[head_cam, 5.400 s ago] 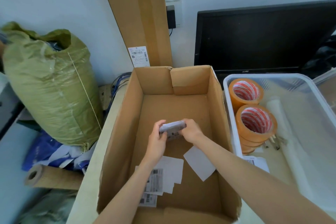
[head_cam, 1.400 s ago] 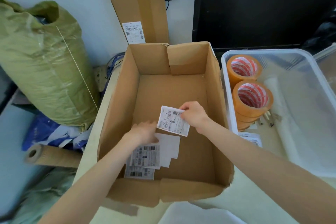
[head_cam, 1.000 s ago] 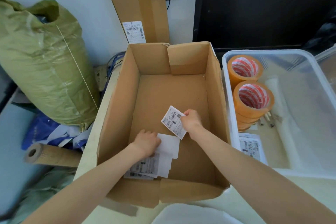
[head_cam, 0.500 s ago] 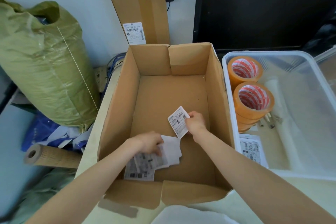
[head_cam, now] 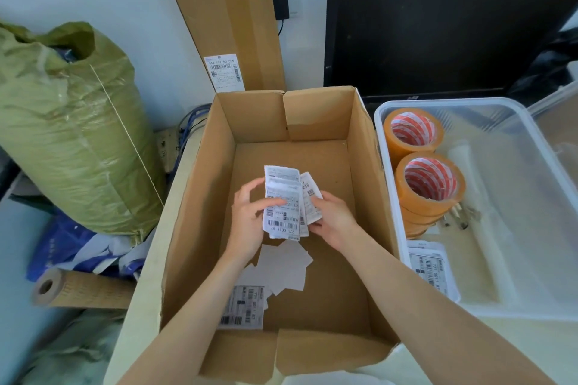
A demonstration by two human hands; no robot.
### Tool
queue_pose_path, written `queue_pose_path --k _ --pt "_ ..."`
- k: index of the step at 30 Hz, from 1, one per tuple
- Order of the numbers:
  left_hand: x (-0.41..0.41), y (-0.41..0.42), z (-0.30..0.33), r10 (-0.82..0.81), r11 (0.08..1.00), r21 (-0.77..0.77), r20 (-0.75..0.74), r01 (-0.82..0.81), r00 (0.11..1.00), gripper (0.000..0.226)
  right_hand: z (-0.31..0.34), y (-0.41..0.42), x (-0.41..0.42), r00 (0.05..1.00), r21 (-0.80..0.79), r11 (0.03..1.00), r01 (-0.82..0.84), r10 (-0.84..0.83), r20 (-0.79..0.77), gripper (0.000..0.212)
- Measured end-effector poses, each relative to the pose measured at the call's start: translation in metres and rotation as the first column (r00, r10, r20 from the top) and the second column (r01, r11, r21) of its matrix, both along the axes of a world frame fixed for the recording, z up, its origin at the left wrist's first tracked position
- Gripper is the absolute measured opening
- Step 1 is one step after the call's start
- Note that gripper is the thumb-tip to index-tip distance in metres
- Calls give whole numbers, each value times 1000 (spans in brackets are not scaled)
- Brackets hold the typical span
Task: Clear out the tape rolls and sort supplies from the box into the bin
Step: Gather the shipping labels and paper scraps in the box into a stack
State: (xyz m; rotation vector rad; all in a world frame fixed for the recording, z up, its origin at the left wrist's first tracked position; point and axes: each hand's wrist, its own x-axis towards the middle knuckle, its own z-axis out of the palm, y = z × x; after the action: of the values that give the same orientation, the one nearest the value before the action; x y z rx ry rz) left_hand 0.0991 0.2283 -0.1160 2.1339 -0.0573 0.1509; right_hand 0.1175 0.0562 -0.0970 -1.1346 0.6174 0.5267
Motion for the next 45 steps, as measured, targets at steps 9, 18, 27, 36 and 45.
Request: queue_pose_path --k 9,18,27,36,45 --pt "0 -2 19 10 996 -83 -66 -16 998 29 1 -1 -5 986 -121 986 -114 127 107 32" --pt "34 -10 42 174 943 -222 -305 -248 936 15 5 1 -9 948 -197 945 -260 288 132 26" --pt "33 -11 46 363 779 -410 -323 -475 874 10 5 2 -11 919 -128 918 -376 387 78 28" --pt "25 5 62 450 725 -500 -176 -473 876 13 -3 0 -8 994 -178 978 -104 107 7 23" --pt "2 2 44 348 864 -310 -200 -396 916 4 2 -1 -4 997 -123 990 64 -58 44 25"
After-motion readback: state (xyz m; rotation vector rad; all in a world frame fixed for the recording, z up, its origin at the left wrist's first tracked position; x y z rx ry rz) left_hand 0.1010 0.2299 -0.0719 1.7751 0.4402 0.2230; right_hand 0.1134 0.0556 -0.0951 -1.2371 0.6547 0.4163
